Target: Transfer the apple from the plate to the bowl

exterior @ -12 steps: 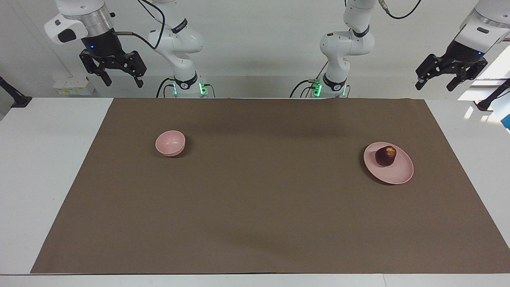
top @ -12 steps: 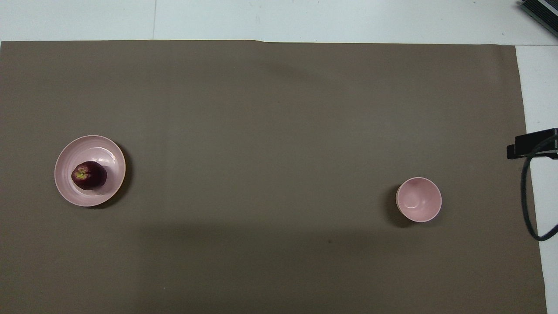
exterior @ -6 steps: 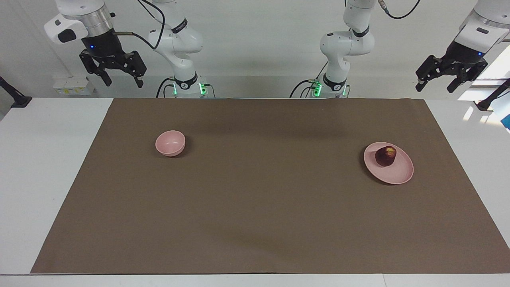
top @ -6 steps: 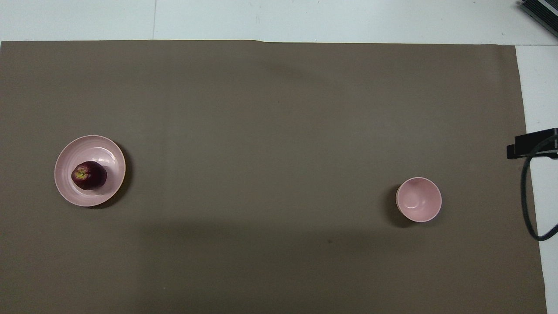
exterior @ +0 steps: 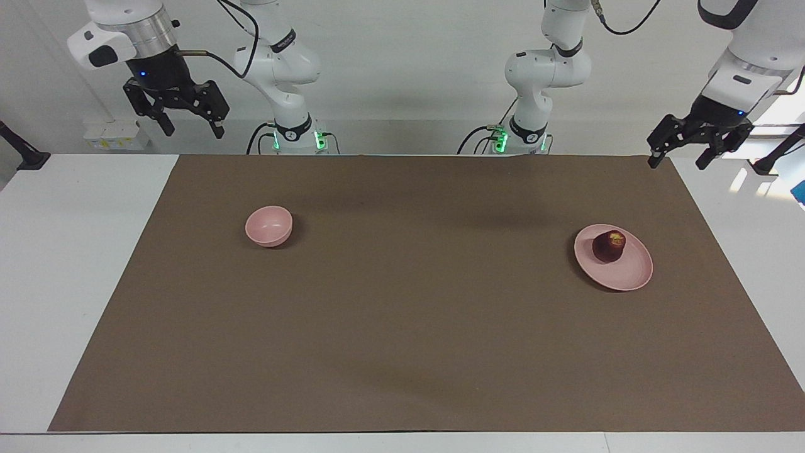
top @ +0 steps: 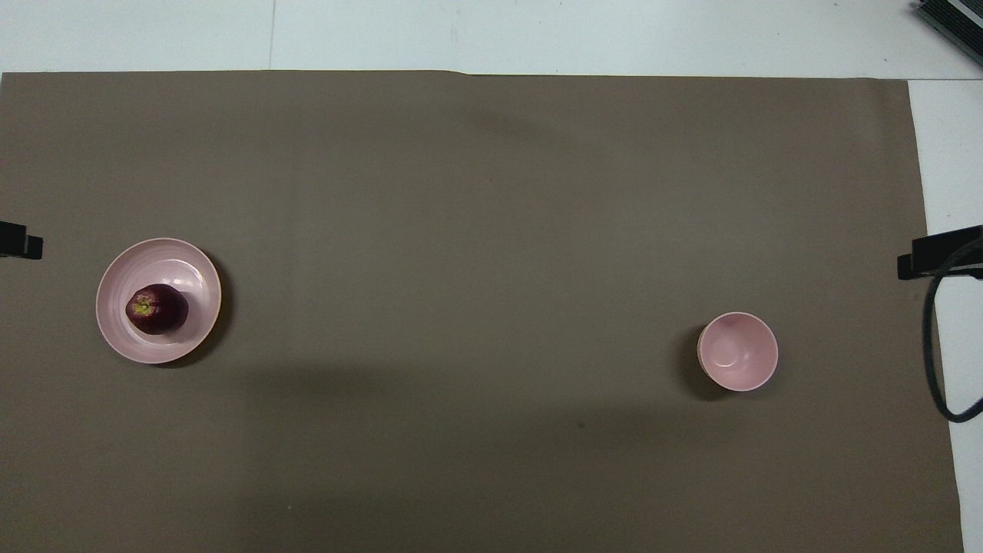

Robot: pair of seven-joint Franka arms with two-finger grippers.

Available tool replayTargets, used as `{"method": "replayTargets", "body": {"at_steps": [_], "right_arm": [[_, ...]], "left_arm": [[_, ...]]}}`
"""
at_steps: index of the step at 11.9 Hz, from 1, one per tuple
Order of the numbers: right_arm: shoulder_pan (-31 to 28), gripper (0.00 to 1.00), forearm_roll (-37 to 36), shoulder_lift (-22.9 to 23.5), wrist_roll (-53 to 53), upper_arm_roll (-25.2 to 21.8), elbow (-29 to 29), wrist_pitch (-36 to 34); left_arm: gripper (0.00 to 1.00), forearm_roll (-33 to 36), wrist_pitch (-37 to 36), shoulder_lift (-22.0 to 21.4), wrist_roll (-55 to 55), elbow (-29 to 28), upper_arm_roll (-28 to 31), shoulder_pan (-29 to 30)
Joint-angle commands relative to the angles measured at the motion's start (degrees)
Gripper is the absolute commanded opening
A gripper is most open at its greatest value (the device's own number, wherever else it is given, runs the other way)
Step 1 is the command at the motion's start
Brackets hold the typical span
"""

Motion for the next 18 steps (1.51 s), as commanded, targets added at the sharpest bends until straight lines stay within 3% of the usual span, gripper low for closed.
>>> {"method": "replayTargets", "body": {"at_steps": [1,7,12,13,14,16,17,18], "right_arm": [[0.2,1.00,0.5,-1.2,5.9,0.9,-3.9,1.6],[4.5,1.00,2.7,3.2,18.0,1.9,-7.8,9.0],[7.9,1.00,8.5,4.6,24.5,1.9,-14.2,14.4],[8.0,1.00,10.6,5.1,26.1,1.9,-14.7,14.4],[8.1,1.00,13.5,6.0,27.8,1.9,-14.8,14.5],[9.0,1.00,18.9,7.8,32.0,1.9,-14.5,15.2],[10.0,1.00,21.0,8.2,33.1,1.9,-14.5,16.4],[11.1,1.00,22.8,8.5,34.4,1.9,-14.5,17.1]], "left_arm": [[1.00,-0.3,10.1,-1.3,2.0,-9.6,0.1,0.4],[1.00,-0.3,30.1,5.2,2.7,-21.8,0.2,1.9],[1.00,-0.3,32.5,5.0,3.0,-27.9,0.2,2.9],[0.95,-0.3,32.2,5.0,3.0,-27.7,0.2,2.9],[0.74,-0.3,32.1,5.1,3.0,-27.4,0.3,3.0],[0.17,-0.3,31.9,5.5,3.2,-26.5,0.3,2.9],[0.02,-0.3,31.9,5.4,3.3,-25.0,0.2,2.6],[0.00,-0.3,31.8,5.0,3.3,-23.7,0.2,2.2]]}}
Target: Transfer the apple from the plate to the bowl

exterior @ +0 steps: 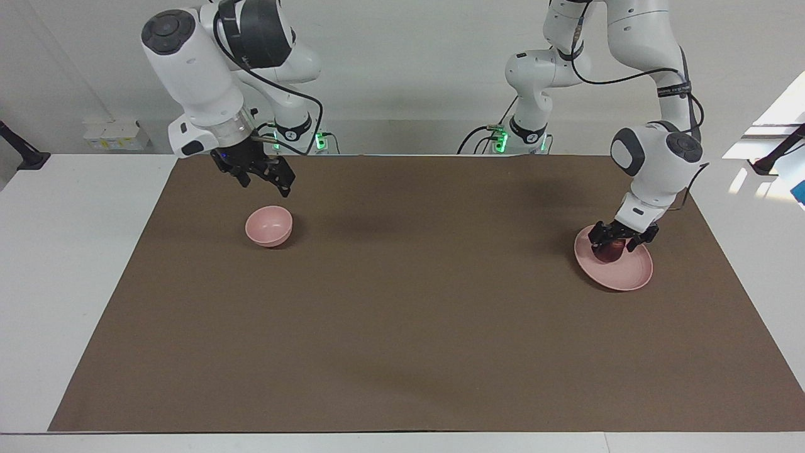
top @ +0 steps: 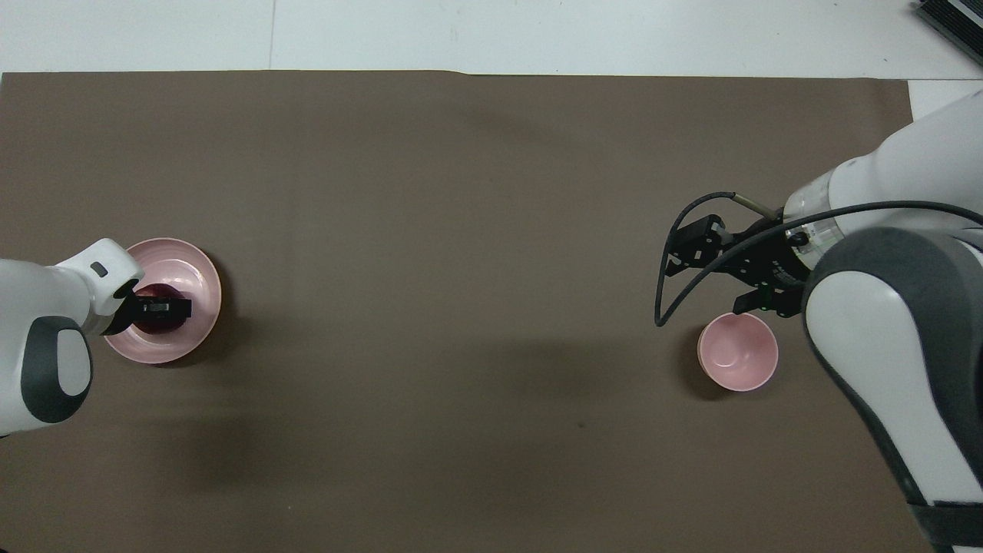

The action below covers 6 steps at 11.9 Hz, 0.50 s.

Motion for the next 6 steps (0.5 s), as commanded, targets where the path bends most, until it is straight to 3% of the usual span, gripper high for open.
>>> {"method": "replayTargets", "body": {"at_steps": [1,4,6], "right_arm": [[2.0,1.00,5.5,0.9,3.6,0.0,-0.2,2.7],[5.4,1.00,11.4,2.2,10.9,0.0,-0.3,7.0],[7.9,1.00,15.0,3.2,16.2,0.0,-0.5,11.1]], "left_arm": [[0.00,-0.3,0.2,-2.2,1.0,1.9,-0.2,-0.2],[0.00,-0.5,-2.6,-7.2,0.9,2.0,-0.9,-1.1],[0.00,-5.9,-2.7,-7.8,0.2,2.1,-0.9,-5.7]]}}
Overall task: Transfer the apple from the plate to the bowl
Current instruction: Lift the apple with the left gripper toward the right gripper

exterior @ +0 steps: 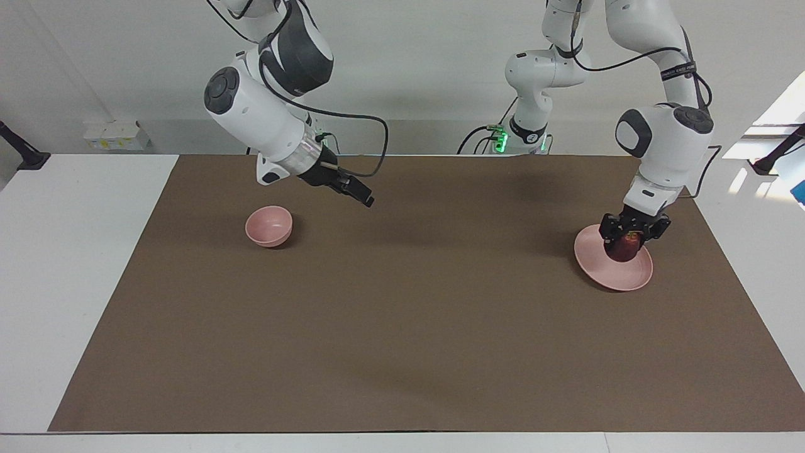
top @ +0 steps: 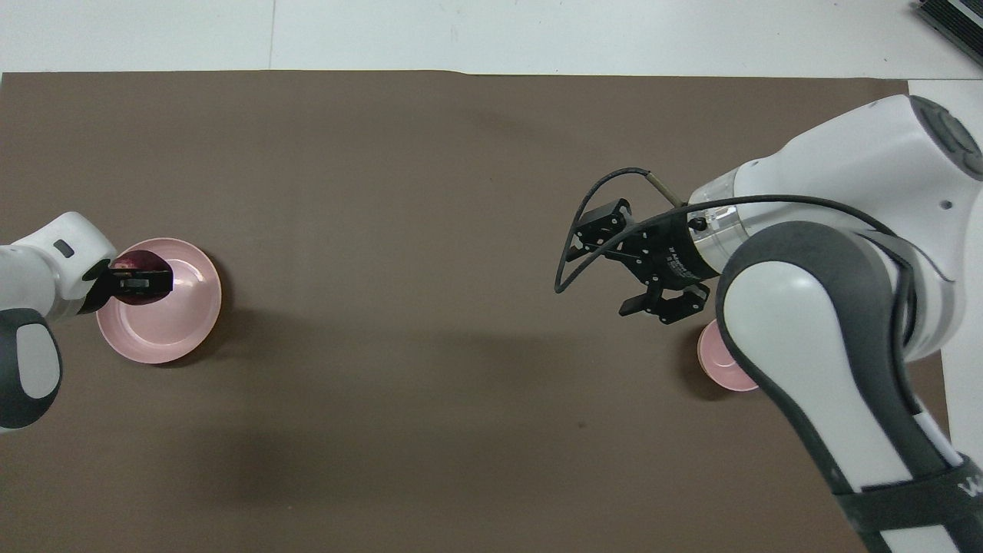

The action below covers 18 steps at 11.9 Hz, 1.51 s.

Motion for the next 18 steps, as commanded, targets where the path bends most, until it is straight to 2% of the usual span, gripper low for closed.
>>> {"method": "replayTargets", "body": {"at_steps": [1,3,4,5,8,12,15,18], "right_arm": [[3.2,1.00,4.4,1.4,5.4,0.0,-0.3,5.3],[3.8,1.00,8.3,3.2,4.9,0.0,-0.3,7.9],[3.8,1.00,13.0,4.5,4.4,0.0,-0.1,8.5],[3.9,1.00,17.1,5.1,4.5,0.0,-0.2,11.0],[6.1,1.00,21.7,8.2,10.7,0.0,-0.2,16.3],[10.1,1.00,24.9,14.1,15.3,0.0,0.4,21.8],[10.6,1.00,25.6,14.4,10.9,0.0,0.3,21.5],[11.3,1.00,30.6,14.1,4.4,0.0,-0.3,21.1]], "left_arm": [[0.00,-9.0,-1.0,-1.8,0.0,0.0,0.4,-6.6],[0.01,-18.9,-0.3,-0.7,-0.5,2.3,0.6,-11.6],[0.00,-24.6,0.3,0.5,-0.4,3.6,0.5,-13.0],[0.00,-27.9,2.2,1.7,-0.4,4.4,0.5,-15.7],[0.00,-35.9,5.4,2.0,-0.4,5.0,0.4,-21.8],[0.00,-36.1,5.3,2.1,-0.5,6.2,0.4,-27.9],[0.00,-36.1,5.0,2.1,-0.8,7.0,0.4,-30.2],[0.00,-36.1,4.4,2.2,-0.8,6.8,0.4,-31.5]]}}
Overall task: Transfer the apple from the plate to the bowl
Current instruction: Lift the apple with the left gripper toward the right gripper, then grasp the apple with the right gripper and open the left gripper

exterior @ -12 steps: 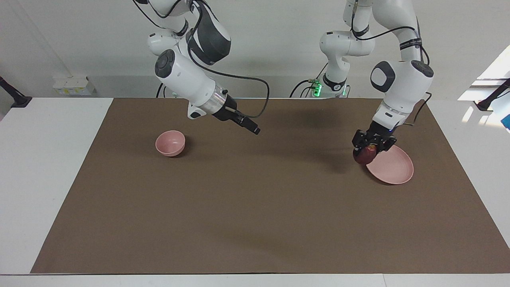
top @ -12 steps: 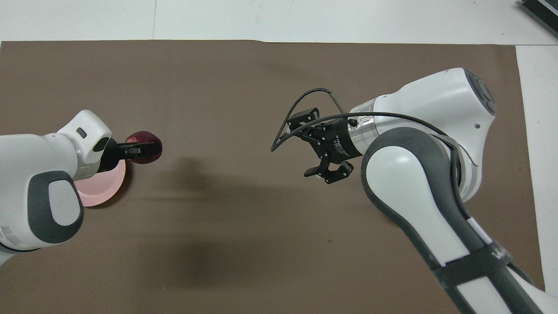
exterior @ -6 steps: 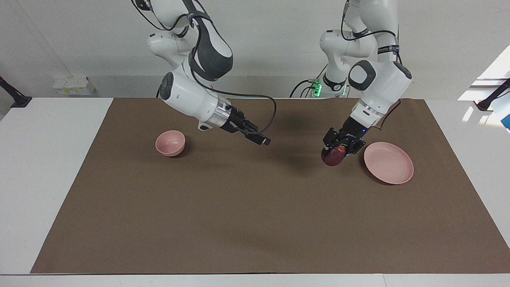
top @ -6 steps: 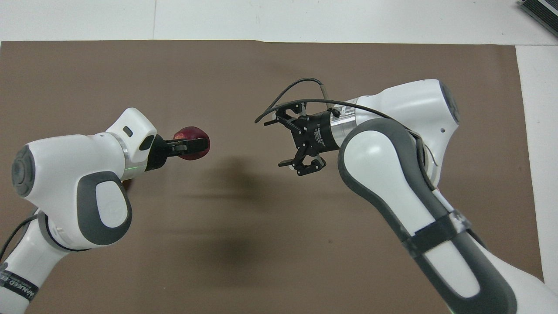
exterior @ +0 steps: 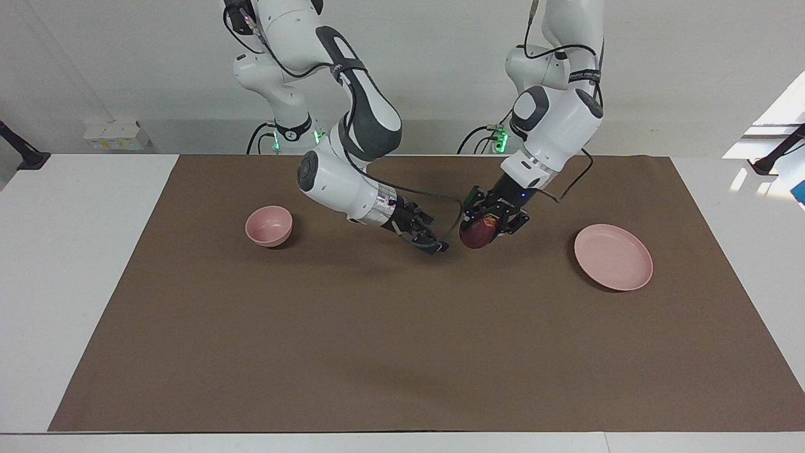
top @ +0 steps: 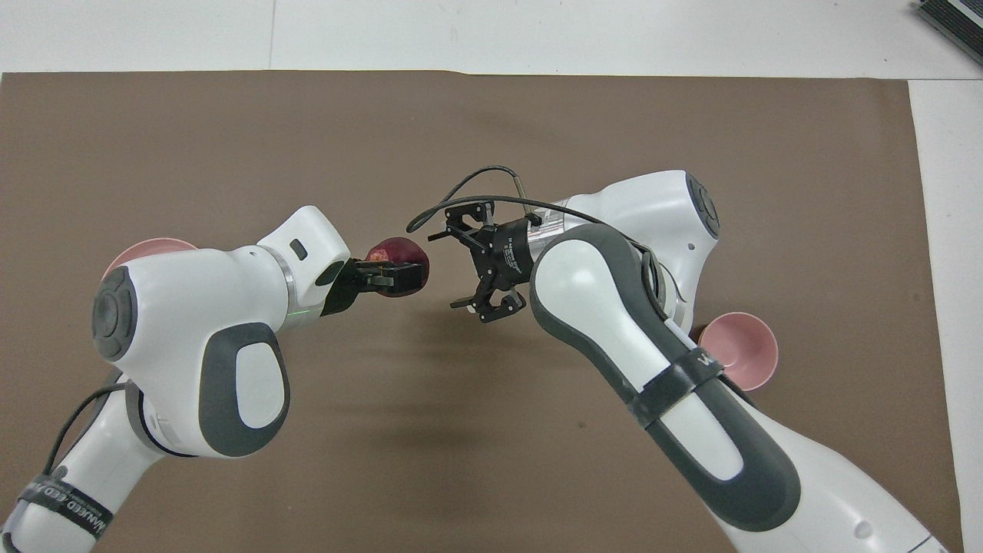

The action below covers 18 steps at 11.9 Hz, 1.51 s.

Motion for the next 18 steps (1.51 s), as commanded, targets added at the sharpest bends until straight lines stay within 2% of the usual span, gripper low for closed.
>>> {"method": "replayTargets", "body": {"at_steps": [1,4,9,10,11,15,16,18], "right_arm": [[0.4,1.00,4.4,-0.7,-4.0,-0.1,-0.7,0.2],[0.8,1.00,6.6,-1.0,-4.4,-0.1,-1.7,2.3],[2.2,0.98,5.8,-1.3,-6.1,-0.2,-2.1,2.9],[1.9,0.70,5.8,-1.3,-6.2,-0.1,-2.1,2.6],[1.6,0.64,5.8,-1.2,-6.1,-0.2,-2.0,2.3],[1.5,0.65,5.7,-1.2,-6.2,-0.2,-2.0,2.3],[1.5,0.65,5.7,-1.2,-6.2,-0.2,-2.0,2.3],[1.4,0.65,5.6,-1.2,-6.1,-0.2,-2.0,2.2]], "left_arm": [[0.00,-1.1,-0.2,1.0,0.7,0.9,1.0,-2.5],[0.00,-1.0,0.6,1.2,0.7,1.4,1.0,-4.0],[0.00,-1.0,-0.1,2.0,0.3,3.2,1.0,-4.3],[0.01,-1.0,-0.3,2.0,0.3,3.4,1.0,-4.2],[0.01,-1.0,-0.4,1.9,0.2,3.5,1.0,-4.2],[0.10,-1.0,-0.5,1.9,0.0,3.7,1.0,-4.3],[0.23,-1.1,-0.5,1.9,-0.3,3.9,1.0,-4.2],[0.64,-1.1,-0.4,2.0,-2.0,4.2,1.1,-4.2]]}}
